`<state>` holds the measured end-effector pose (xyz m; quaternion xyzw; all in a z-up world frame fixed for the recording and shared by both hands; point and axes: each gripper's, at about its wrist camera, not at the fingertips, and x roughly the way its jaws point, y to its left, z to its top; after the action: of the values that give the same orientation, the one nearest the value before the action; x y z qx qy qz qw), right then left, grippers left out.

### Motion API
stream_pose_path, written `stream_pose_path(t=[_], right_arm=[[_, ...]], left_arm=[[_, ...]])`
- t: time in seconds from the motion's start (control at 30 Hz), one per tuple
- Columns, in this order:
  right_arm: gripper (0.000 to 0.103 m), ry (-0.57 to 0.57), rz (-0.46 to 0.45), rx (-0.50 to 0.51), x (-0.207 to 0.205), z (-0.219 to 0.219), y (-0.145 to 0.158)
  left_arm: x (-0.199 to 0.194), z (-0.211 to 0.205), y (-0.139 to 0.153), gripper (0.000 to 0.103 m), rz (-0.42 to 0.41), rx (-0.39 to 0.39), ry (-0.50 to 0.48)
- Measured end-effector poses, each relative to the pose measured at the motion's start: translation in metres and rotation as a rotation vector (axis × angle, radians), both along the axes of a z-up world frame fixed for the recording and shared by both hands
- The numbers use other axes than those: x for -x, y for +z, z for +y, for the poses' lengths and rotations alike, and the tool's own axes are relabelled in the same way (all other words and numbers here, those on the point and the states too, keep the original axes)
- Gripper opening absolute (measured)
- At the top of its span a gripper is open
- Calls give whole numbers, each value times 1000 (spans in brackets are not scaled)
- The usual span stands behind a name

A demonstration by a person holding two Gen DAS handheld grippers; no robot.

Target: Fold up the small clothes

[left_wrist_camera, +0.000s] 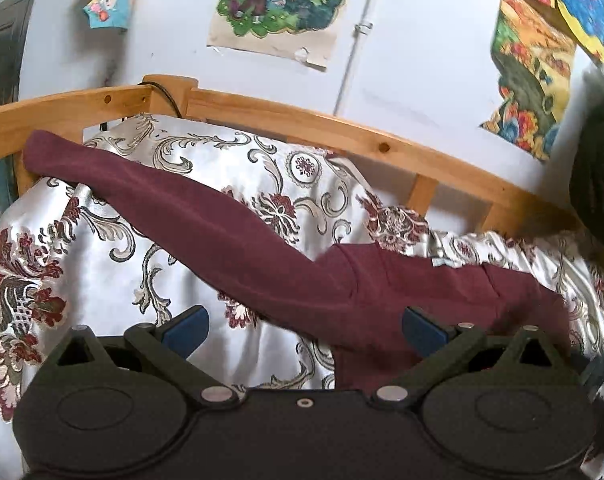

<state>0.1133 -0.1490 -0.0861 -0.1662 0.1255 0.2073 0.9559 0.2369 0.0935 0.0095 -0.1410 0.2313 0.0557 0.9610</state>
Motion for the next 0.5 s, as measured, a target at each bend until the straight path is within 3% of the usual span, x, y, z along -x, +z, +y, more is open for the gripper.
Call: stream_pose_path(t=[0.07,0.1,0.13,0.2,0.23,0.37,0.5], right_arm=[[10,42,84,54,-2,14,-19],[20,66,124,73,-6,17,-22],[42,88,163,88,-6,15,-25],[73,106,212,96,-1,12,-22],[82,114,230,76,2,1,-17],[98,55,244,14,-1,-24,9],[101,-149,197,-20,-23,-62,12]], left_arm=[[-3,1,-3,102,-6,13,-13],[-5,1,-5,102,-10,17,-22],[-8,0,-8,102,-5,23,-33],[-13,-2,-14,102,8,43,-61],[-15,-3,-18,102,12,53,-80],[-19,-15,-30,102,31,58,-164],[-22,-46,-47,102,96,-60,-262]])
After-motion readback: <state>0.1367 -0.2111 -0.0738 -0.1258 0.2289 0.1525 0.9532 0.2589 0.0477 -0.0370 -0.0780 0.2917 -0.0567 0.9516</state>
